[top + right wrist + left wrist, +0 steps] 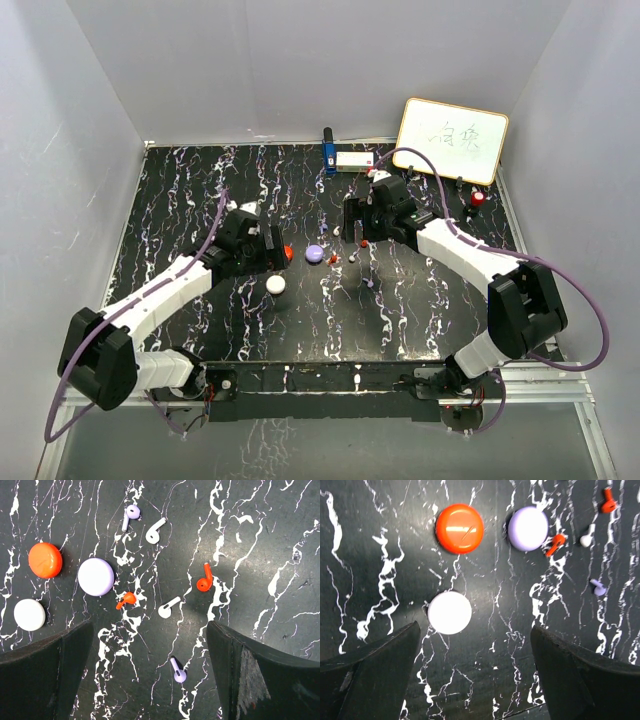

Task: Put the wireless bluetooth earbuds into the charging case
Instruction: Pick up the charging case at the center of the board.

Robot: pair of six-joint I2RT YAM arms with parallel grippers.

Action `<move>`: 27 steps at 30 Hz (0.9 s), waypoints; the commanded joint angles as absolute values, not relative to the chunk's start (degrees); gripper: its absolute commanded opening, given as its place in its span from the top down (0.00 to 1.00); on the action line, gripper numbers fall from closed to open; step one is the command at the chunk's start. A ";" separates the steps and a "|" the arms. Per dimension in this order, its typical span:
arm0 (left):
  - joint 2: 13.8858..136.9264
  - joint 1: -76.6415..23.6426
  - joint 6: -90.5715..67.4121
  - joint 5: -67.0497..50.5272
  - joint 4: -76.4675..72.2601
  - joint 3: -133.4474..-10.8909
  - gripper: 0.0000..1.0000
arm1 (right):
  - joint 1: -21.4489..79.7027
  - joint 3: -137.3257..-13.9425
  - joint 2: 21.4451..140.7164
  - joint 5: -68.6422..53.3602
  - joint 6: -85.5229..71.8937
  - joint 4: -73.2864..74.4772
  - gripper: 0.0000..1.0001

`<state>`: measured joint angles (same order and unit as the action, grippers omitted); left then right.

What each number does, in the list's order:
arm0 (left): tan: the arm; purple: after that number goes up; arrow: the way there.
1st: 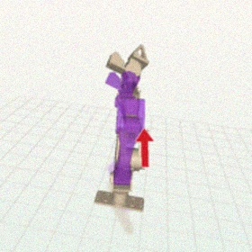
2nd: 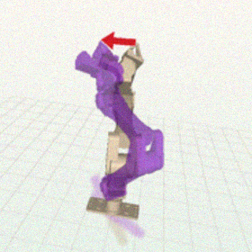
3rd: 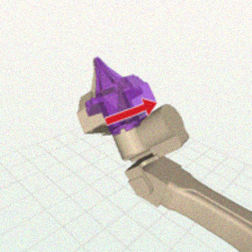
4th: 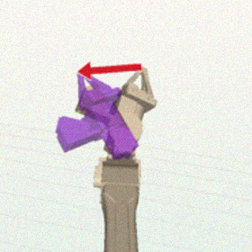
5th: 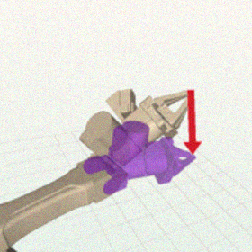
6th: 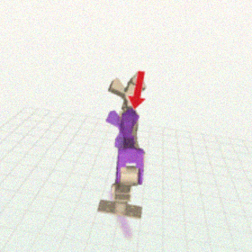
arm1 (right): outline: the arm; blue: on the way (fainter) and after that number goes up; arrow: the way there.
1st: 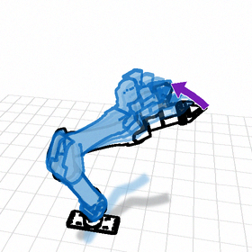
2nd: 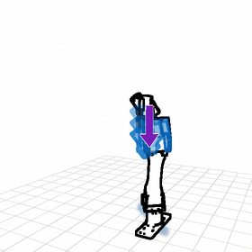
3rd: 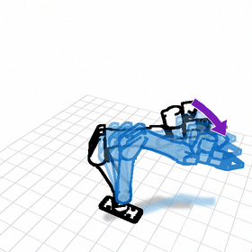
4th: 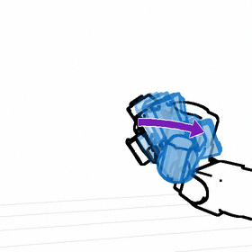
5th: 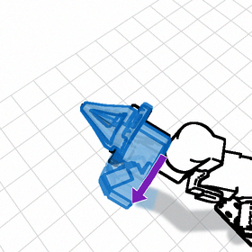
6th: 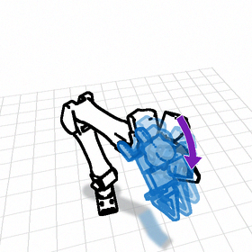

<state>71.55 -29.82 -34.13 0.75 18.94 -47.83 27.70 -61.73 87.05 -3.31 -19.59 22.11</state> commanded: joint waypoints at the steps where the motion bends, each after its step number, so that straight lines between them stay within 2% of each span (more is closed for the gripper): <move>1: 69.80 -31.55 -37.38 4.84 23.90 -46.15 0.10 | 28.19 -64.39 87.19 -4.12 -19.99 19.25 0.06; 17: 78.13 -38.98 -40.38 13.61 25.30 -47.31 0.13 | 28.48 -64.47 87.45 -4.48 -19.73 19.15 0.06; 24: 82.44 -38.90 -35.70 20.06 26.10 -55.90 0.10 | 28.48 -64.34 87.23 -4.28 -19.68 19.09 0.06; 27: 86.14 -38.34 -33.52 18.78 24.92 -59.18 0.09 | 28.48 -64.17 86.90 -4.19 -19.66 19.07 0.05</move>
<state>83.05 -38.76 -37.21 16.80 25.06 -54.72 28.18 -61.73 87.81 -4.47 -19.75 22.09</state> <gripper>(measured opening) 0.904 0.945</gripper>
